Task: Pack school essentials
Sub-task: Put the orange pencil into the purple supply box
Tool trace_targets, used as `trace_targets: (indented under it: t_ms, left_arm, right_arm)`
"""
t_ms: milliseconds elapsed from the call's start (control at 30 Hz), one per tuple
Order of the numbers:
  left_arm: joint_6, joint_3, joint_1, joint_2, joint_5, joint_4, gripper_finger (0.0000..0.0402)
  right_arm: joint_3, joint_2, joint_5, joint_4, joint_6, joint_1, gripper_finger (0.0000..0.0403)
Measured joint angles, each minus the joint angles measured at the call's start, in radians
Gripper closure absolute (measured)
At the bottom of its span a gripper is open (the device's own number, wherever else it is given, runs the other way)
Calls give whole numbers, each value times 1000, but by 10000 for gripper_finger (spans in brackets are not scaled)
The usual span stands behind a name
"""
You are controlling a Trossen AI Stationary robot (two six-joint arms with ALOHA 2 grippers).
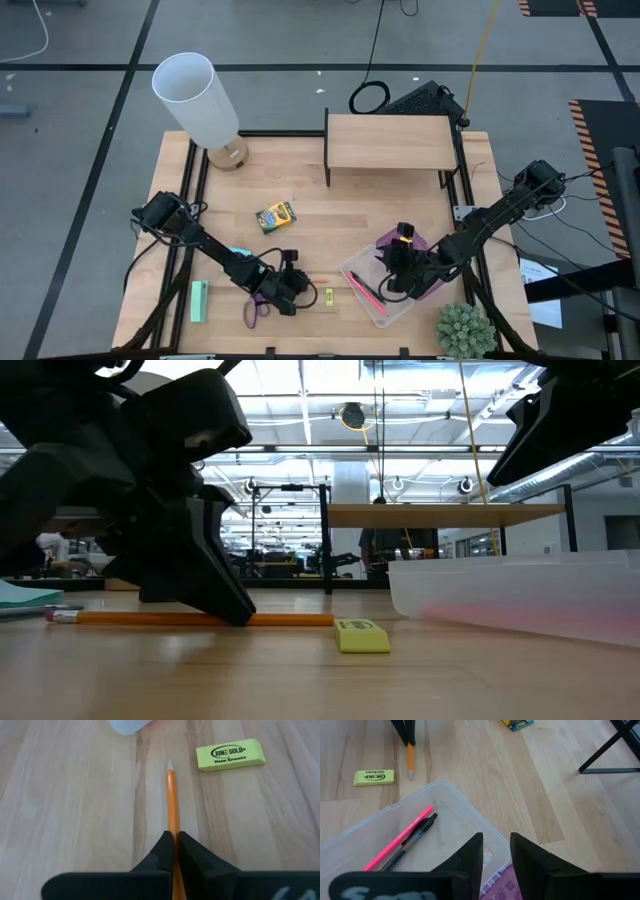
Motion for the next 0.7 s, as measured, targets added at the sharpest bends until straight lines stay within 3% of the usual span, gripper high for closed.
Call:
trace_targets:
  t_ms: [267,533,700]
  left_arm:
    - [-100,-1,2,0,35,-9,342]
    - [-212,-2,-1,1,34,-29,266]
    - [-205,-2,-2,1,36,-29,273]
  right_arm:
    - [0,0,0,0,0,0,310]
    - [0,0,0,0,0,0,310]
    - [0,0,0,0,0,0,310]
